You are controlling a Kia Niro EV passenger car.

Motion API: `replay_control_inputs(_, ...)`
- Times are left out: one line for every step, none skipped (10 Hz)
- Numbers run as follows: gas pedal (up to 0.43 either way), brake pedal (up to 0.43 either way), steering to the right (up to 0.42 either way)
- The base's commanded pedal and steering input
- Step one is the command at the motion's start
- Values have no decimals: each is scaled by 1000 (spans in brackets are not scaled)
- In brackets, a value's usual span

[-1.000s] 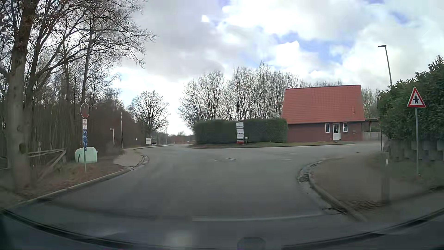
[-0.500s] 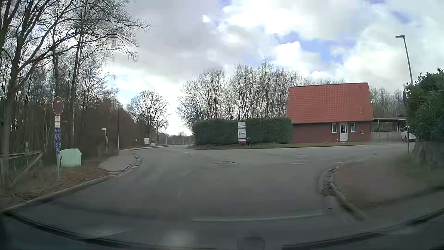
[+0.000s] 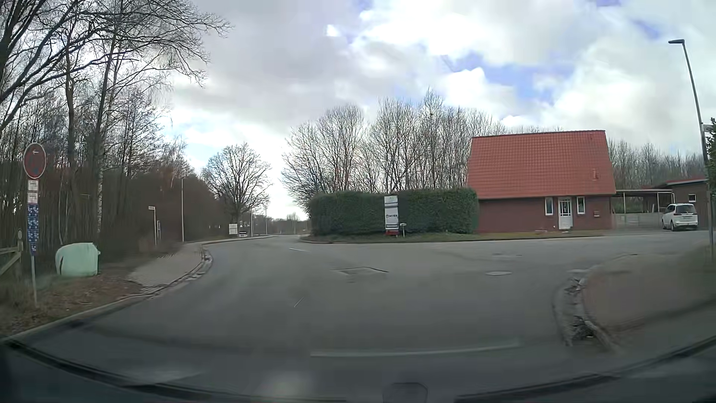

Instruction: Follow the waypoints while adhering to traffic rules and regulations

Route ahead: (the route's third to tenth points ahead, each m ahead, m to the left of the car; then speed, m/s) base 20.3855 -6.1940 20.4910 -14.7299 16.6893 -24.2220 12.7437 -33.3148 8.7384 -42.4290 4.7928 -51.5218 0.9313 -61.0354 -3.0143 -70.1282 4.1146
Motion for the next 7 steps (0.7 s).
replay_control_inputs(67,0,17)
replay_control_inputs(67,0,29)
replay_control_inputs(67,0,42)
replay_control_inputs(79,0,55)
replay_control_inputs(79,0,74)
replay_control_inputs(79,0,89)
replay_control_inputs(79,0,111)
